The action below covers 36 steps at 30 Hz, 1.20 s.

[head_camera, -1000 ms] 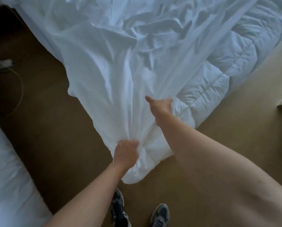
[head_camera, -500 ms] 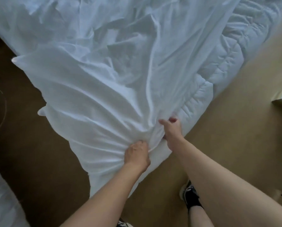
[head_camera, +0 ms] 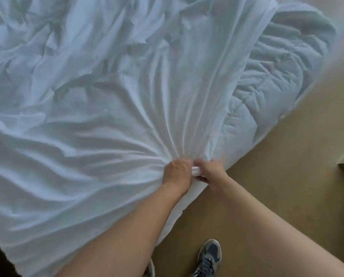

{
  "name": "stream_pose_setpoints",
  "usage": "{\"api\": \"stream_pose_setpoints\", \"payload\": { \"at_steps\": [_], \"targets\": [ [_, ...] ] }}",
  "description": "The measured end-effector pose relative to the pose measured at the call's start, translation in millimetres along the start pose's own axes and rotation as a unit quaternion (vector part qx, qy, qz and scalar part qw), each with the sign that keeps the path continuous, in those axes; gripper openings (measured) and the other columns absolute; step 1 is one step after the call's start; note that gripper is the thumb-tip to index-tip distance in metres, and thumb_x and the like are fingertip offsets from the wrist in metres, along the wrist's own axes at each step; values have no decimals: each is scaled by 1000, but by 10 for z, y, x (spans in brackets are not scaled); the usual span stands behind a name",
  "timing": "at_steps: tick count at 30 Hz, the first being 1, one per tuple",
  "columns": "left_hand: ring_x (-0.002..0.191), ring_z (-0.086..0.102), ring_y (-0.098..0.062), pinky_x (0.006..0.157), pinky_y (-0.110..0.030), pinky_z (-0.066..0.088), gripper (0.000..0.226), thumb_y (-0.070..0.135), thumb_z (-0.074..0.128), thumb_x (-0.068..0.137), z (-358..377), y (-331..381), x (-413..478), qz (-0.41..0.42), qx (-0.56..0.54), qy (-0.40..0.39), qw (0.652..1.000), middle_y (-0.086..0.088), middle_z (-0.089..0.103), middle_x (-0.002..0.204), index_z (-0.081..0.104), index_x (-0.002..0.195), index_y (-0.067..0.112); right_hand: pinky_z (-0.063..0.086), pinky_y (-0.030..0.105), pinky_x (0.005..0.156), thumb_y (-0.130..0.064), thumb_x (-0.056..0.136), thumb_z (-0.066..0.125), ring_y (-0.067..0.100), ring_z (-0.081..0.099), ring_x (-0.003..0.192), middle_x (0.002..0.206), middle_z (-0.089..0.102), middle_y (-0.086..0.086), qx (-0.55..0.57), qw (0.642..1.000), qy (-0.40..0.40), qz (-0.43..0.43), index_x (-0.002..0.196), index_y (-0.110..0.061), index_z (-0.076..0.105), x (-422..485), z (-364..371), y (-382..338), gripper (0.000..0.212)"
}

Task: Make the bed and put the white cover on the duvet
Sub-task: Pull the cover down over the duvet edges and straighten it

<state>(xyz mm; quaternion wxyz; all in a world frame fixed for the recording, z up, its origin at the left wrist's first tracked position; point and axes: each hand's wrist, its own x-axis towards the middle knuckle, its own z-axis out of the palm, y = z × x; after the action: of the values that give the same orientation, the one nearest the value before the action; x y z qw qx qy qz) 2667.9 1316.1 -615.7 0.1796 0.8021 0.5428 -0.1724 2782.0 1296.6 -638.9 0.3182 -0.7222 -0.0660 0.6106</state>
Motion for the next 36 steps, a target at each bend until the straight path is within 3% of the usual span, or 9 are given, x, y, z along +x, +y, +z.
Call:
{"api": "stream_pose_setpoints", "payload": {
  "at_steps": [3,6,11,17,20,24,27,34,36],
  "targets": [
    [104,65,-33,81,-35,49,17,8,56,92,45,171,-81,8,-70,-131,989,-9,67,109,62,101,21,57,36,69,-14,83,71,27,67,77,90,69,10,32,997,22,-62,88,-15,65,294,-307,-663,8],
    [116,57,-31,93,-39,50,38,23,65,87,-119,300,68,17,-118,-204,972,-6,55,127,50,122,17,61,41,75,-32,67,89,26,73,88,108,72,8,133,986,-12,-104,104,-18,71,731,-524,-1473,43],
    [123,44,-29,102,-40,43,75,34,75,74,-856,869,1360,-7,-98,94,991,-6,44,136,40,139,18,61,41,75,-20,84,75,29,72,90,104,73,14,109,992,-53,-45,115,-6,67,1072,-833,-1867,35],
    [109,62,-30,88,-34,48,27,12,52,95,-768,1679,1951,-24,-131,-113,985,-10,63,119,55,122,13,59,43,81,-27,95,62,27,73,88,98,77,9,147,986,-66,-47,106,-14,71,1664,-1559,-3206,19],
    [108,62,-28,89,-37,52,33,19,52,95,-931,1827,2180,-60,-174,-64,981,-5,61,120,49,127,16,58,33,71,-36,99,56,20,75,74,83,77,3,178,975,-115,-63,95,-14,72,1923,-1867,-3874,27],
    [115,58,-31,94,-40,48,52,16,59,90,-1662,2271,3161,-60,-238,83,966,-7,55,133,42,140,20,49,46,103,-48,88,67,30,67,116,127,69,12,212,958,-192,-1,128,-10,67,2174,-2202,-4153,56],
    [114,61,-34,93,-40,49,45,9,57,89,-2069,2863,3783,-95,-280,88,951,-11,60,127,50,133,17,38,48,115,-54,78,75,35,55,132,146,54,15,278,923,-265,21,141,-7,56,2390,-2521,-4511,81],
    [122,53,-34,96,-43,45,48,8,54,85,-2258,3597,4498,-188,-231,153,942,-10,53,134,47,132,16,54,32,90,-49,85,67,22,67,85,105,67,7,341,919,-197,36,131,4,56,3193,-3094,-5514,71],
    [123,52,-35,95,-45,46,52,14,58,85,-2506,3662,4926,-203,-201,209,935,-11,53,135,46,136,18,56,44,89,-37,93,58,35,72,98,116,68,20,361,908,-210,23,134,0,50,3332,-3181,-5702,56]
  ]
}}
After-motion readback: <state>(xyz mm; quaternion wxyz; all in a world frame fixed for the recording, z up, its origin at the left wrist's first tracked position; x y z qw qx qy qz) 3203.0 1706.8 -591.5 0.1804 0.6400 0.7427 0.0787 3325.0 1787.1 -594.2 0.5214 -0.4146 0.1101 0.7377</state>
